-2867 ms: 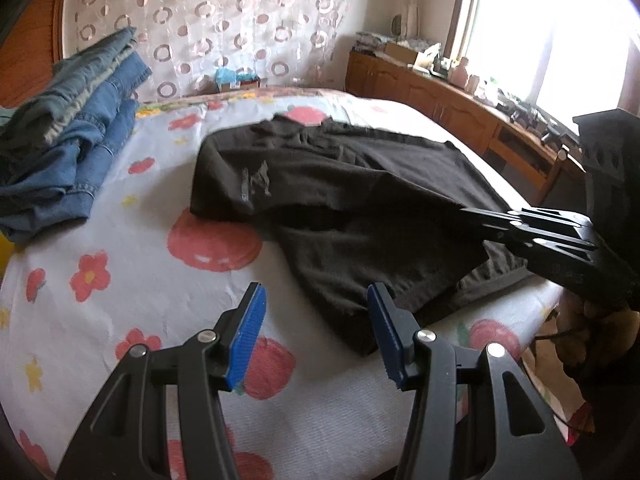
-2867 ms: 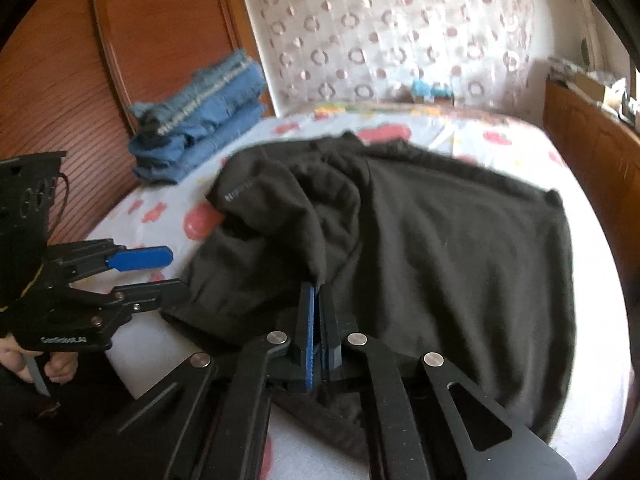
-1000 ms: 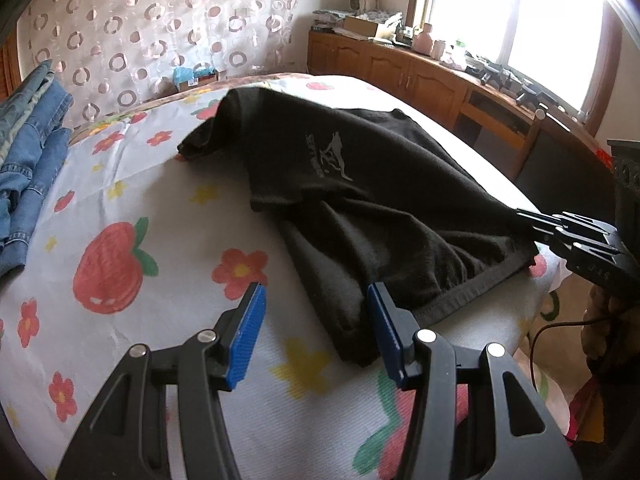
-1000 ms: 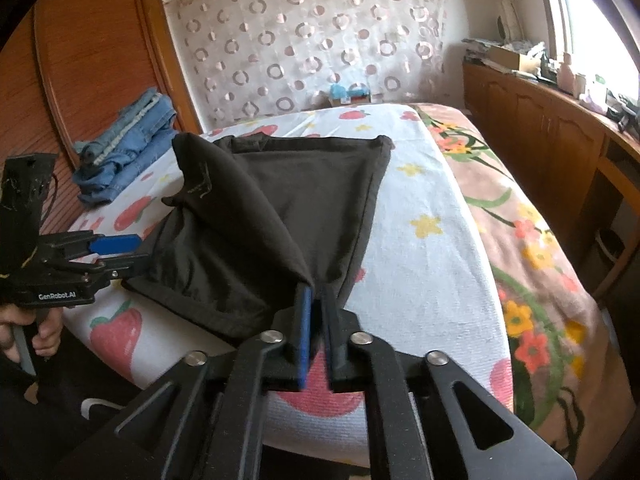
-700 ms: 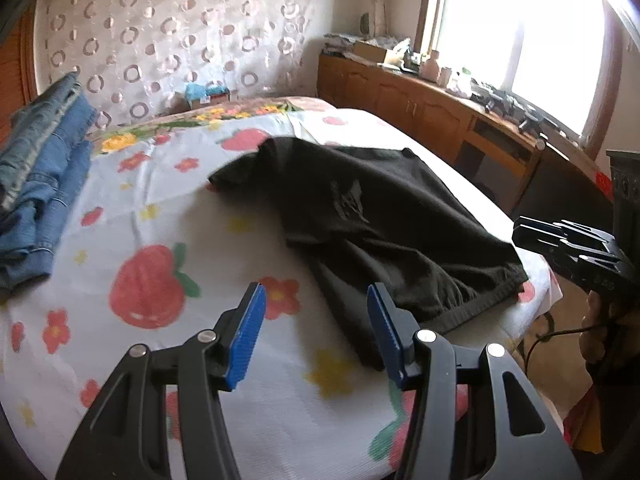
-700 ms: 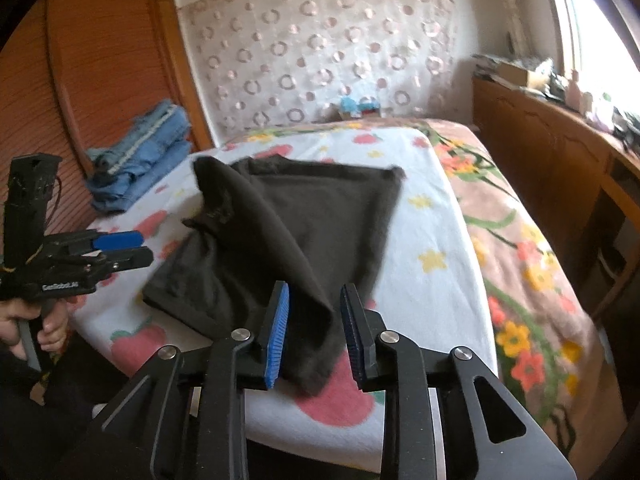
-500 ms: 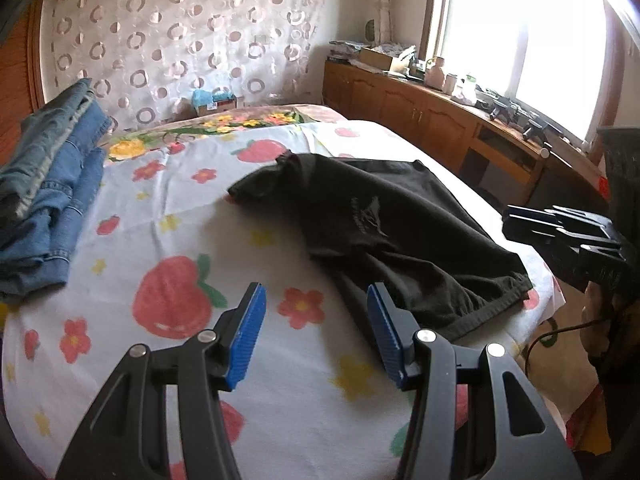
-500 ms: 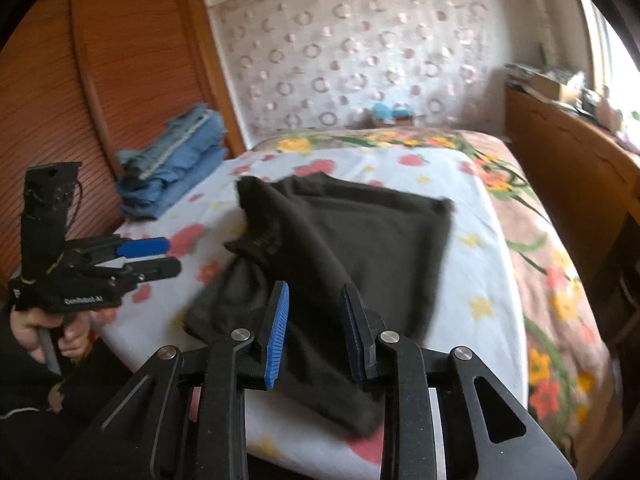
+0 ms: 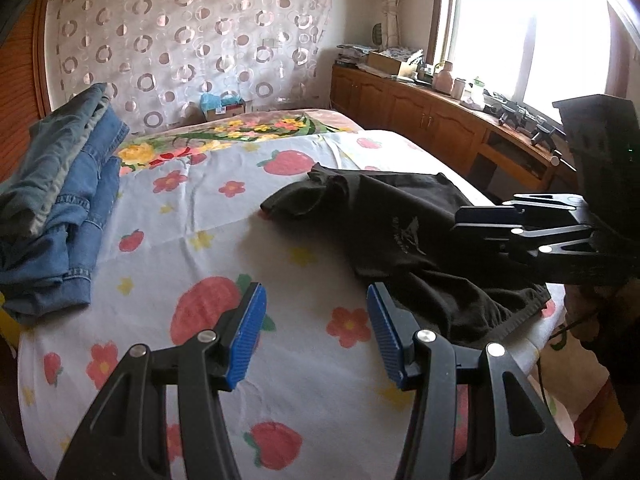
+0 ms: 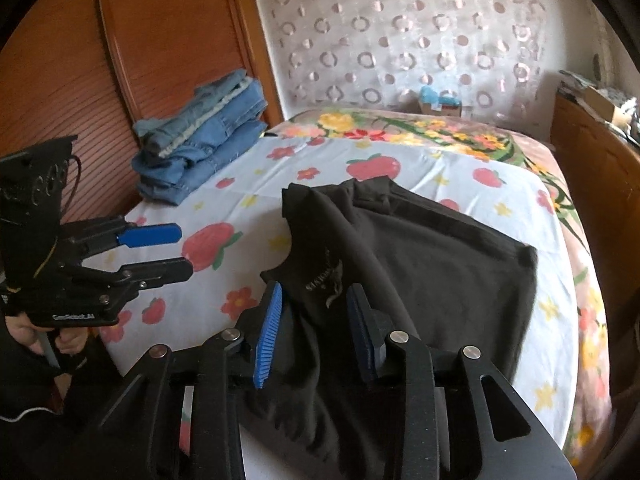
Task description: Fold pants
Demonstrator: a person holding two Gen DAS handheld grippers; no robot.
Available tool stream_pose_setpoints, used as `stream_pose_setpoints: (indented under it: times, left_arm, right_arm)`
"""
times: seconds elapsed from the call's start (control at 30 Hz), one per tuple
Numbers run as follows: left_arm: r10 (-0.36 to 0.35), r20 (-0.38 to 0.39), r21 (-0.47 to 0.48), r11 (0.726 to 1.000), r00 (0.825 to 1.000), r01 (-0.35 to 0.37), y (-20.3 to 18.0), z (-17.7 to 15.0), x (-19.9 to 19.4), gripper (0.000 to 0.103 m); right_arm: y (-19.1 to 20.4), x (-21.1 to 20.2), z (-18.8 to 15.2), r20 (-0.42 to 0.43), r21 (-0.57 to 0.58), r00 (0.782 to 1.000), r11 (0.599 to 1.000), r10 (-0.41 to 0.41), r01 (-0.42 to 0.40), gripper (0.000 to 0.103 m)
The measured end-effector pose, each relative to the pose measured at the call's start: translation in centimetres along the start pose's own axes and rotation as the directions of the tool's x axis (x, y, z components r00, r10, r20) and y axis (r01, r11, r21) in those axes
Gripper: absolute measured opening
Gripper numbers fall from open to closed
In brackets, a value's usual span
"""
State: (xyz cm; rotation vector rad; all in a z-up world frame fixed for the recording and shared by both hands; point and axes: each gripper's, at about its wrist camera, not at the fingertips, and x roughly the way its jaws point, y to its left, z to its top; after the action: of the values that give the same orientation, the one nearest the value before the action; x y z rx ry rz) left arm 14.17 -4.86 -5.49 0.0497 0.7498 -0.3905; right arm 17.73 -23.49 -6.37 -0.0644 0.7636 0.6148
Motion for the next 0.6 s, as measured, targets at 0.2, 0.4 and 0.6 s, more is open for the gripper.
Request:
stream_pose_setpoints:
  times: [0.2,0.4,0.6]
  left_arm:
    - [-0.006,-0.002,0.003,1.000,1.000,0.006,0.6,0.4,0.3,0.052]
    - [-0.006,-0.016,-0.004,1.000,1.000,0.006,1.4,0.2,1.1,0.052]
    - [-0.012,-0.038,-0.015,1.000,0.999,0.012,1.7,-0.3,2.0,0.052]
  right_arm:
    - [-0.3,2.1,1.2,-0.050,-0.011,0.999,1.000,0.002,-0.003,0.034]
    - [0.1,4.0,1.7,-0.099,-0.040,0.995,0.999,0.026,-0.030,0.034]
    - [-0.7,5.9,1.9,-0.132,-0.033,0.991,0.999,0.020,-0.025,0.034]
